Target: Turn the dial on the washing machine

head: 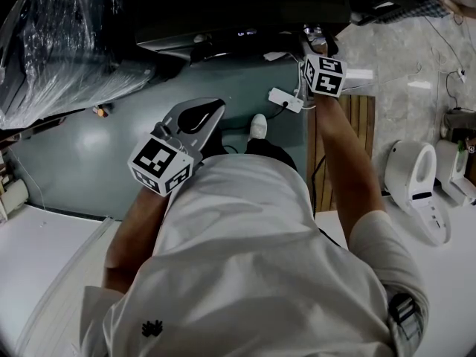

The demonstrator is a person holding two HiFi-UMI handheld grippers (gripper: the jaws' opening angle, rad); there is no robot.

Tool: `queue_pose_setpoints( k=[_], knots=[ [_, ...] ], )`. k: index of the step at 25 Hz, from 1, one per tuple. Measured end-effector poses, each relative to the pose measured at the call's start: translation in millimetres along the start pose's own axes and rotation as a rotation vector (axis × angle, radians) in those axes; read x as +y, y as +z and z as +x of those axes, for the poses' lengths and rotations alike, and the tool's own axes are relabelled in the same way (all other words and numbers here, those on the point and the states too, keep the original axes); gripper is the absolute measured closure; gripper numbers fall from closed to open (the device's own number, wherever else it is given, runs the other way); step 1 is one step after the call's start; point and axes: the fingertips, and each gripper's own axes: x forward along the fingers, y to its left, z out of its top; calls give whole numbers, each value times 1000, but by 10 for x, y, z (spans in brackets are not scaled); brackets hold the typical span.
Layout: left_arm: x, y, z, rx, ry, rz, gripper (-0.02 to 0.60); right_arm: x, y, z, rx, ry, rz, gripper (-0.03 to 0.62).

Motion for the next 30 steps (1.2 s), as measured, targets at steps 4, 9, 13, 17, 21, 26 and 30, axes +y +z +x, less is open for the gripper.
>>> queue_pose_setpoints(
  k=[4, 9, 13, 17, 21, 26, 30],
  knots=[
    [-8, 9, 2, -1, -1, -1, 522, 45, 19, -70, -12, 9, -98, 322],
    [-10, 5, 14, -2, -4, 2, 522, 117, -78, -57, -3, -1, -248, 321],
    [-12, -6, 8, -1, -5, 2, 522, 112, -89, -4, 9, -34, -315, 321],
    [-2, -12, -8, 1, 2, -2, 523, 118, -106, 45, 36, -57, -356, 322],
    [26, -4, -32, 1, 11, -4, 522, 68, -94, 63, 36, -83, -324, 324],
    [22, 7, -55, -3, 16, -7, 523, 48, -32, 13, 31, -65, -193, 326],
    [23, 4, -55, -3, 13, -7, 522, 11, -20, -8, 14, -39, -36, 326]
  ],
)
